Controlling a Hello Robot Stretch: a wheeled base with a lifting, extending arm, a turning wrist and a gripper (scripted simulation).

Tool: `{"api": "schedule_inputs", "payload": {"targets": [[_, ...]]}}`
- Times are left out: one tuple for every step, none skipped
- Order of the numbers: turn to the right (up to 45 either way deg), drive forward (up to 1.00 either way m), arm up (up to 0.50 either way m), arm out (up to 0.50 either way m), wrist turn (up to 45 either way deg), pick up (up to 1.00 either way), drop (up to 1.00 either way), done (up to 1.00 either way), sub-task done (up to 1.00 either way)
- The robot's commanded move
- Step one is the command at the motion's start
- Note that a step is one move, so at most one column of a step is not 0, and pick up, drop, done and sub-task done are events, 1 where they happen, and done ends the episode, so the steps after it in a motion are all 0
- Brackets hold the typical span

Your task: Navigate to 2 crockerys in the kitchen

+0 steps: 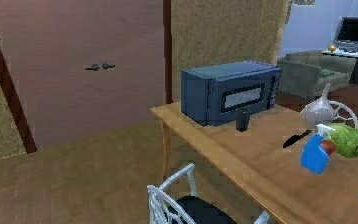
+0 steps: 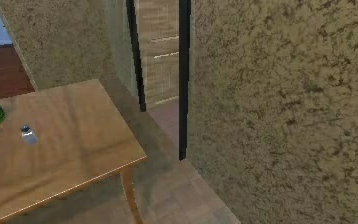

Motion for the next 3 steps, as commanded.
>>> {"api": "schedule_inputs", "payload": {"targets": [[18.0, 0.00, 0.00, 0.00, 0.0, 0.00, 0.00, 0.00, 0.00], [0.0, 0.00, 0.00, 0.00, 0.0, 0.00, 0.00, 0.00, 1.00], [-45.0, 0.00, 0.00, 0.00, 0.0, 0.00, 0.00, 0.00, 0.00]]}}
